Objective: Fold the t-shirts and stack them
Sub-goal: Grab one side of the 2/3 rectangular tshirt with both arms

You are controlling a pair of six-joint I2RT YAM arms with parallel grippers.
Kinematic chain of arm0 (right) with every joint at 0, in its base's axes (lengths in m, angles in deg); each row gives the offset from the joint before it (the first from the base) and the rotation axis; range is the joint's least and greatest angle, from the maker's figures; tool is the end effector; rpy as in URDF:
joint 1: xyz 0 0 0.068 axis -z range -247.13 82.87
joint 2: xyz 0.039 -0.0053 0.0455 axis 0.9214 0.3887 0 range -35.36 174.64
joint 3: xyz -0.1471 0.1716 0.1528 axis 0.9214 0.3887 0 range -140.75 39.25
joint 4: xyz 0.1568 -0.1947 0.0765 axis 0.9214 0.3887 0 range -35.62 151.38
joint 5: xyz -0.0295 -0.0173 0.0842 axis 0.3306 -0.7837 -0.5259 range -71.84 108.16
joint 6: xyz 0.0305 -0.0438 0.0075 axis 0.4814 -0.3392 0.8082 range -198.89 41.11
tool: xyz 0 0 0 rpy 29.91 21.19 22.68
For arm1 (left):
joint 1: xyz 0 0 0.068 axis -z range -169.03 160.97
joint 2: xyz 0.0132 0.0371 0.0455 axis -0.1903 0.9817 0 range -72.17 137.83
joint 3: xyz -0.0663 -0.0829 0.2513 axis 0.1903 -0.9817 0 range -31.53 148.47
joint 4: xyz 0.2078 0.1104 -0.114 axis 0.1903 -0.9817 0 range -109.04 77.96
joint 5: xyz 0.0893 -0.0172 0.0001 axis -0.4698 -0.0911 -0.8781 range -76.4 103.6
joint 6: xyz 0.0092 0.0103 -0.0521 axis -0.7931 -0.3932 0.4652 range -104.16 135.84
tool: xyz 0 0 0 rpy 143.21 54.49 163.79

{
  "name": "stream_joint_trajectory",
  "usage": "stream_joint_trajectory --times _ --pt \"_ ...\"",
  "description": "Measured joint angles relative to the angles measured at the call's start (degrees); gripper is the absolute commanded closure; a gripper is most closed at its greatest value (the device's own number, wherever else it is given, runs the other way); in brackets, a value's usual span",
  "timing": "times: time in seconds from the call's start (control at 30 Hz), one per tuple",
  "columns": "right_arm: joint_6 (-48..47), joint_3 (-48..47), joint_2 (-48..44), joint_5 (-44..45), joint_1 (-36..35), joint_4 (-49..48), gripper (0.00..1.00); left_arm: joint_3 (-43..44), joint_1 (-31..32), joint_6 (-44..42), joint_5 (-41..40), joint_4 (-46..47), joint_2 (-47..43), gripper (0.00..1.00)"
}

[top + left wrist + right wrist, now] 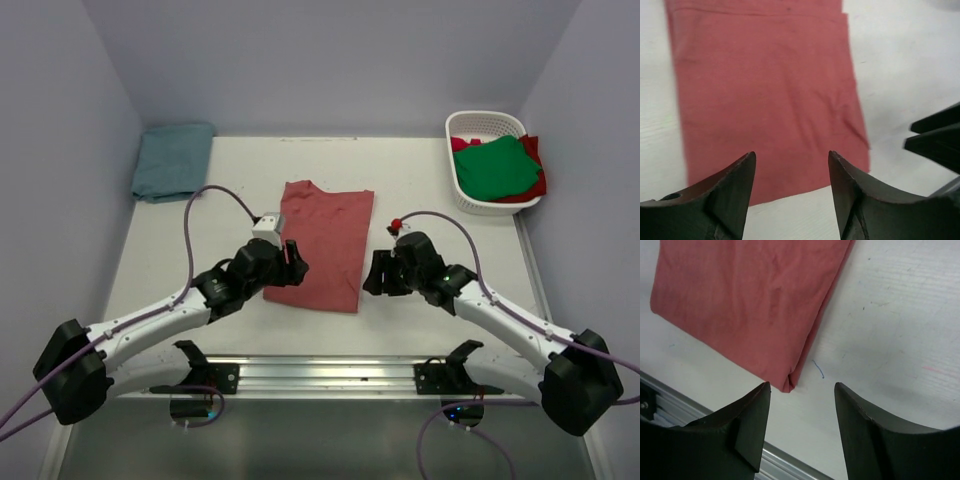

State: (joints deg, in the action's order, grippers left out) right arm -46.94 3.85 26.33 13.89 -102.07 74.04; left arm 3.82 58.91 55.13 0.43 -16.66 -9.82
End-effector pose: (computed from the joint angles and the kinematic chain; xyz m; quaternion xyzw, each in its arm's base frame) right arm 0.1766 0.1265 0.2126 -0.0382 0.9257 0.2354 0.2937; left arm 0.1639 -0.1694 0.2326 0.0097 0.8689 -0.2618 0.4199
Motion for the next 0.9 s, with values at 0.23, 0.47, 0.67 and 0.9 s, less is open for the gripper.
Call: stream_joint_trajectory --times 0.23,0.47,0.67,0.9 --pt "6.14 7.58 -2.36 -4.33 0.0 -4.07 0.43 -7.61 -4.98 -3.17 4.66 -8.0 -4.9 0.33" --pt "11.17 12.59 3.5 -7.69 -0.07 -11.58 0.46 -14.32 -6.23 -3.5 9.97 -7.69 -3.96 0.34" --pt "14.16 14.16 5.62 -9.29 -0.33 -18.93 0.48 -16.59 -6.69 -3.48 11.72 -3.26 -4.72 0.36" --pt "16.44 14.21 10.43 -11.47 -0.37 -26.14 0.51 -18.8 -7.06 -3.13 12.52 -0.59 -6.69 0.37"
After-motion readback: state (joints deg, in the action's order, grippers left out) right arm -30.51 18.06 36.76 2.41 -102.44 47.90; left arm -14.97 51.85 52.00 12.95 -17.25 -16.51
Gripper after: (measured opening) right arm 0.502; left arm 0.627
